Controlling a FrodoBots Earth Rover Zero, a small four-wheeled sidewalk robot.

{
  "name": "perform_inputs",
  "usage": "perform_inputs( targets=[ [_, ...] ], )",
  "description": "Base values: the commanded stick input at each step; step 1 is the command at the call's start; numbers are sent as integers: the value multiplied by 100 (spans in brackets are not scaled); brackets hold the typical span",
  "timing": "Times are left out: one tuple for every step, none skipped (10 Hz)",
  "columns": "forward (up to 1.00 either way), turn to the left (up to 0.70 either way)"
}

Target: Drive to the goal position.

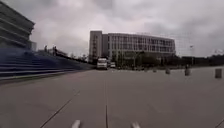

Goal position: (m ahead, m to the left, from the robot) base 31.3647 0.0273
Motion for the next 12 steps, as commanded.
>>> perform_inputs(
  targets=[
    [70,0],
    [70,0],
    [70,0],
    [70,0],
    [70,0],
    [70,0],
    [70,0],
    [70,0],
    [70,0],
    [70,0],
    [70,0],
    [70,0]
  ],
)
